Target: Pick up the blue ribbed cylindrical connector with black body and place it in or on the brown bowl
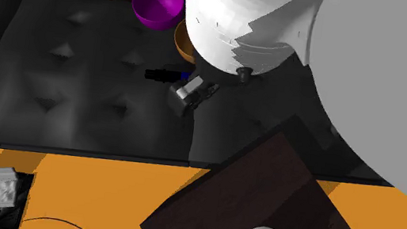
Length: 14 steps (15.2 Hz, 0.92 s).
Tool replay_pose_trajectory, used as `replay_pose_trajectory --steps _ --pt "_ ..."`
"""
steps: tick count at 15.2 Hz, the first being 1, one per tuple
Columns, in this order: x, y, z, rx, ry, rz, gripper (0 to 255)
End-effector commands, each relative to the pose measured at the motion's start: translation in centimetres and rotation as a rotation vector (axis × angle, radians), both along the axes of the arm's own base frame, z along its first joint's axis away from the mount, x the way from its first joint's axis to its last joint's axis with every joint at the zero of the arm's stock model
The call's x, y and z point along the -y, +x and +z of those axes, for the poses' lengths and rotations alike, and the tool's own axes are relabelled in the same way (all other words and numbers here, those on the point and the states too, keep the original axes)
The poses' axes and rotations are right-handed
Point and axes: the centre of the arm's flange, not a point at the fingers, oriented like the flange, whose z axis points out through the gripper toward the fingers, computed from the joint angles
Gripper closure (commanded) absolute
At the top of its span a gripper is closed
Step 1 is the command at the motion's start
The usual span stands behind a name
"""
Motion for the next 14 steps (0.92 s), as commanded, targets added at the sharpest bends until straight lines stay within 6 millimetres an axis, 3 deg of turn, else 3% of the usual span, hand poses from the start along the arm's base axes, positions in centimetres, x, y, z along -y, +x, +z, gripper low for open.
replay_pose_trajectory --steps 1,14 --pt "0.4 1.3 -2.3 -0.001 -0.003 0.052 0" --pt "2.5 10.7 -16.8 -0.020 -0.016 0.370 0"
